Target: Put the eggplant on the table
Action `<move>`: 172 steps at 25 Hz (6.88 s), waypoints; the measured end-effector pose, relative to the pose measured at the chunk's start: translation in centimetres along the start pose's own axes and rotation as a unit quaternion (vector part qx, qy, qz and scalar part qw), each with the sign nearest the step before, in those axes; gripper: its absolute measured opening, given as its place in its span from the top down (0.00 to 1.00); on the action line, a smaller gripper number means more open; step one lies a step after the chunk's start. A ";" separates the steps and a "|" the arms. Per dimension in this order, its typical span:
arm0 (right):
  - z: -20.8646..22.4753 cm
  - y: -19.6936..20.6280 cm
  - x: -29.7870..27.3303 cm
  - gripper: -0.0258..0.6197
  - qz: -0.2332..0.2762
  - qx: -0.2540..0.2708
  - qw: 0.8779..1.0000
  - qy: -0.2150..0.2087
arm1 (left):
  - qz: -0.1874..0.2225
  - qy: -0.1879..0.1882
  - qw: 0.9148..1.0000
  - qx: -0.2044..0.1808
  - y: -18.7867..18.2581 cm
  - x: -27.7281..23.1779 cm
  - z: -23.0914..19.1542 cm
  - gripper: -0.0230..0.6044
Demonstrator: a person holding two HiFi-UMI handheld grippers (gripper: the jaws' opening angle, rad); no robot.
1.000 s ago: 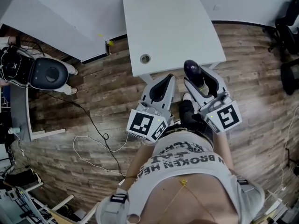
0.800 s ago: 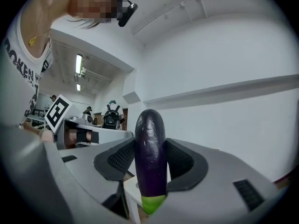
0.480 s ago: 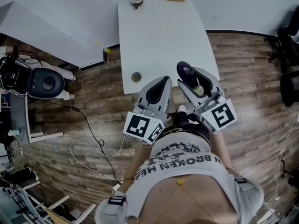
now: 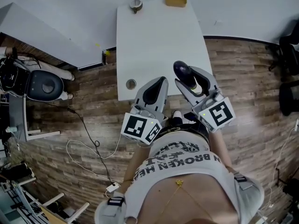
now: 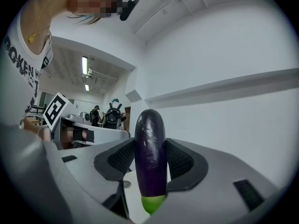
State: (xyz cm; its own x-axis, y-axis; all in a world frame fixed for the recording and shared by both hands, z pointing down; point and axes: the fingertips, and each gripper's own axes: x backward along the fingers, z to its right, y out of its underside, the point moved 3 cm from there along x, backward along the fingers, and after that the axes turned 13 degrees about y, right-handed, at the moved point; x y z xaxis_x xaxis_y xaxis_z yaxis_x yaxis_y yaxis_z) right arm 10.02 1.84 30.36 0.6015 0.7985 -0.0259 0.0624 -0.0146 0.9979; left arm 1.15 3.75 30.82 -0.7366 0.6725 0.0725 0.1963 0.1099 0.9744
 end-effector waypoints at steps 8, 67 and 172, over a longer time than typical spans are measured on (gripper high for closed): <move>3.8 1.1 -0.6 0.64 -0.009 0.003 1.000 -0.024 | -0.004 -0.028 1.000 -0.007 1.0 -3.4 -0.1 0.97; 1.9 4.4 -18.4 0.64 -0.090 0.024 0.995 0.031 | -0.053 0.036 0.998 0.029 0.2 -4.6 -19.0 0.97; 4.3 29.0 -23.3 0.64 -0.377 0.112 0.912 -0.117 | -0.104 -0.111 0.984 0.092 4.5 -2.6 -20.9 0.97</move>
State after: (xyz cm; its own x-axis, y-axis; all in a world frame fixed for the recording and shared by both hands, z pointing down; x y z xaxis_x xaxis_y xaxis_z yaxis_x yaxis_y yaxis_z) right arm 1.23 -19.82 59.61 0.4718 0.4827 -0.7378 0.6738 0.3423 0.6548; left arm -9.62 -12.77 39.49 -0.6171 0.7627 -0.1936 0.1842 0.3792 0.9068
